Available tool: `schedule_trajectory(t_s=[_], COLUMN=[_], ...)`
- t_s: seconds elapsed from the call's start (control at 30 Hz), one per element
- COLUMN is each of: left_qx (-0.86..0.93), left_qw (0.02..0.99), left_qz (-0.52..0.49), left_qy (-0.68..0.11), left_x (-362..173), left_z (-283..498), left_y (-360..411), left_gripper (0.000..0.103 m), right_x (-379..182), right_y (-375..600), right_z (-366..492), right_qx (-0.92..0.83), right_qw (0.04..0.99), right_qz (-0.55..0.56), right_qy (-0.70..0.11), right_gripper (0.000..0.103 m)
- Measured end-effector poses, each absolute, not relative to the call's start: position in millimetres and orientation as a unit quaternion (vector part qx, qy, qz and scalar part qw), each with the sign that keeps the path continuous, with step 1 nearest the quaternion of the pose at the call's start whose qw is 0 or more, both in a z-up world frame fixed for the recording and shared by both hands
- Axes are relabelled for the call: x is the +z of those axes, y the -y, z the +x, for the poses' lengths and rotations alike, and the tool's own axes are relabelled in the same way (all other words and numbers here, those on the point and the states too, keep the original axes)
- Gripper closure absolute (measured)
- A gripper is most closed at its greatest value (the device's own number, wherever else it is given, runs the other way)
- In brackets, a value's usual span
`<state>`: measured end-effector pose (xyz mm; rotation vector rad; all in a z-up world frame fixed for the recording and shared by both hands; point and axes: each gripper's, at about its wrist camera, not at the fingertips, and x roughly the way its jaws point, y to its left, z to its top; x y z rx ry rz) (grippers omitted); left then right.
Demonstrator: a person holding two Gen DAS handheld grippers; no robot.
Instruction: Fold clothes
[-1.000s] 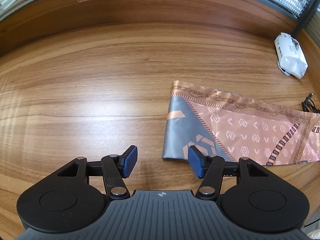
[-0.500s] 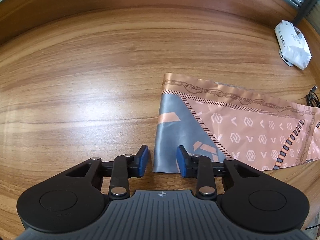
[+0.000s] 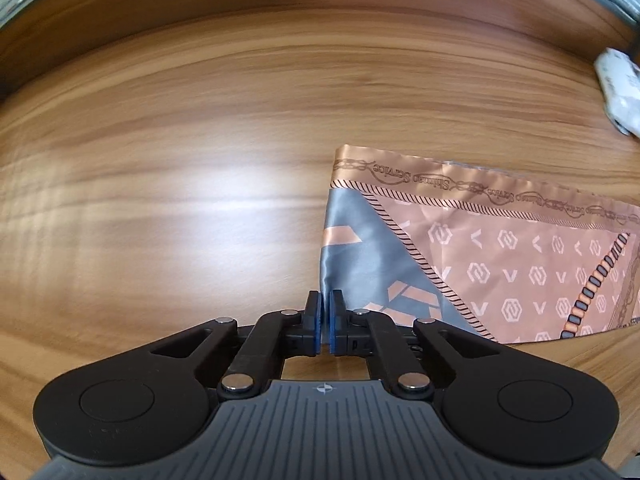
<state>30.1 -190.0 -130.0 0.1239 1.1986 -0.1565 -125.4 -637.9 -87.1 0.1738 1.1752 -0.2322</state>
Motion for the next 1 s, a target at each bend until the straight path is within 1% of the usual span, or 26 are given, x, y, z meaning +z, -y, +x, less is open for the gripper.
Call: schedule_trajectory(t_s=[0.33,0.53,0.73,1.0], left_qx=[0.016,0.032,-0.008,-0.091], left_qw=[0.821,0.825,0.841,0.850], left_qz=[0.053,0.040,0.028,0.017], left_qy=[-0.569,-0.563,-0.540,-0.518], left_x=[-121,-113,-100,-85], left_z=[8,0,-10,-20], left_y=[90,51,44,65], left_gripper=[0.098,0.098,0.099,0.099], right_x=[-101,-103,-98,-87], right_y=[586,550,503,426], right_z=[-110,-100,-89,-62], right_qx=[-0.062,-0.038,0.000,0.071], right_qw=[0.819,0.820,0.824,0.827], right_qz=[0.093,0.088,0.076,0.055], right_qy=[-0.563,-0.565,-0.561,-0.555], right_gripper=[0.069,0.069,0.069,0.069])
